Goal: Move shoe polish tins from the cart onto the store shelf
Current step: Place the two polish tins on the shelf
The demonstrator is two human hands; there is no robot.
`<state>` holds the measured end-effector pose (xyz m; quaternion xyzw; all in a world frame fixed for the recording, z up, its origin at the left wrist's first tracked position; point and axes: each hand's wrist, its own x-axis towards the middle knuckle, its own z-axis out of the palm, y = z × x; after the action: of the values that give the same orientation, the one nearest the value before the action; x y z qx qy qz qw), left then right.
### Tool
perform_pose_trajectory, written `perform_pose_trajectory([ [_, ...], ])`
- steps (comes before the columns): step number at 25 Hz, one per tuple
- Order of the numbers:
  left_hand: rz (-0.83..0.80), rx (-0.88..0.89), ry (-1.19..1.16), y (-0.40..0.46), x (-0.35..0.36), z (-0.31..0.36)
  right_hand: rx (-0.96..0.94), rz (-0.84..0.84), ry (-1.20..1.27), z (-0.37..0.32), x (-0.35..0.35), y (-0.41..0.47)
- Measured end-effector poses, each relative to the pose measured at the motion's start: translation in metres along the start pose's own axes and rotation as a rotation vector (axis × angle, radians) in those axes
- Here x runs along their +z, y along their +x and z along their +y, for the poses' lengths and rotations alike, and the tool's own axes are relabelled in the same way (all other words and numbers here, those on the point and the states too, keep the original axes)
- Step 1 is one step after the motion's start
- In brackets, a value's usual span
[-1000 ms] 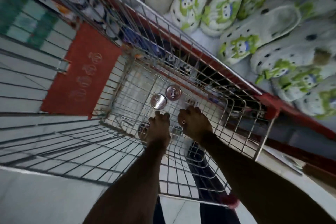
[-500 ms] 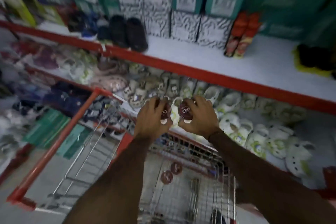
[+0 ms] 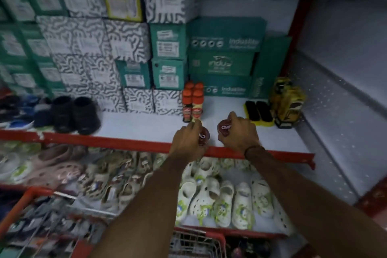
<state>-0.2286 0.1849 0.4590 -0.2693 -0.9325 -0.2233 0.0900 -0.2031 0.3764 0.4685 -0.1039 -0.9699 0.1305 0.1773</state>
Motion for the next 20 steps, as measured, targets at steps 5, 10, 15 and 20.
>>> perform_pose_trajectory([
  [5,-0.095,0.004,-0.135,0.072,0.069,0.029,-0.096,-0.039,-0.292,0.060,0.018,0.035],
  [10,0.019,0.023,-0.055,0.132,0.110,0.032,-0.188,-0.078,-0.359,0.089,0.035,0.085],
  [15,-0.090,0.042,0.166,0.177,0.125,0.027,-0.203,-0.165,-0.335,0.096,0.045,0.126],
  [20,-0.144,0.025,0.204,0.203,0.134,0.021,-0.198,-0.232,-0.340,0.110,0.057,0.149],
])
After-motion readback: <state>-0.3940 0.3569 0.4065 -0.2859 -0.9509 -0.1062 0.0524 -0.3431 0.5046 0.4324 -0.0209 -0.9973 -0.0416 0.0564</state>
